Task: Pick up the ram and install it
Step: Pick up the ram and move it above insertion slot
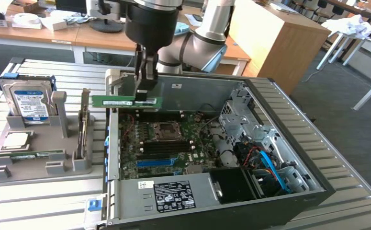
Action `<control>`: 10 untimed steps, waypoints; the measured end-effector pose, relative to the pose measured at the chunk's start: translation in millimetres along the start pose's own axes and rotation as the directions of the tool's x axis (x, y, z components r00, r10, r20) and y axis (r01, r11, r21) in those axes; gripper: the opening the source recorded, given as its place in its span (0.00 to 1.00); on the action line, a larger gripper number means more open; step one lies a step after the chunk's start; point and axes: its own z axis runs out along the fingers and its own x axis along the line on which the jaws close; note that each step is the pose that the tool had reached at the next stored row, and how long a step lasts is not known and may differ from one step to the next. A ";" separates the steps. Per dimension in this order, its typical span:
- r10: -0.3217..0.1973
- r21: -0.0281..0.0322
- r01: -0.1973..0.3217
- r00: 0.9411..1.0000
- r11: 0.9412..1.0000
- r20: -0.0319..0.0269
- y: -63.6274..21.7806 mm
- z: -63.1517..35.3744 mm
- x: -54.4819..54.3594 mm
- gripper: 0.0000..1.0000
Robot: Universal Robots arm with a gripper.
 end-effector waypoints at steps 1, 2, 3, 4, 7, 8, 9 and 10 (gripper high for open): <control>0.000 0.000 0.000 1.000 1.000 0.000 -1.5 -0.1 0.0 0.12; 0.000 0.000 0.000 1.000 1.000 0.000 -3.0 -0.1 0.0 0.12; 0.000 0.000 0.000 1.000 1.000 0.000 -4.5 -0.1 0.0 0.12; 0.000 0.000 0.000 1.000 1.000 0.000 -6.1 -0.2 0.0 0.12; 0.000 0.000 0.000 1.000 1.000 0.000 -10.4 -0.3 0.0 0.12; 0.000 0.000 0.000 1.000 1.000 0.000 -11.9 -0.3 0.0 0.12; 0.000 0.000 0.000 1.000 1.000 0.000 -13.4 -0.4 0.0 0.12; 0.000 0.000 0.000 1.000 1.000 0.000 -14.8 -0.5 0.0 0.12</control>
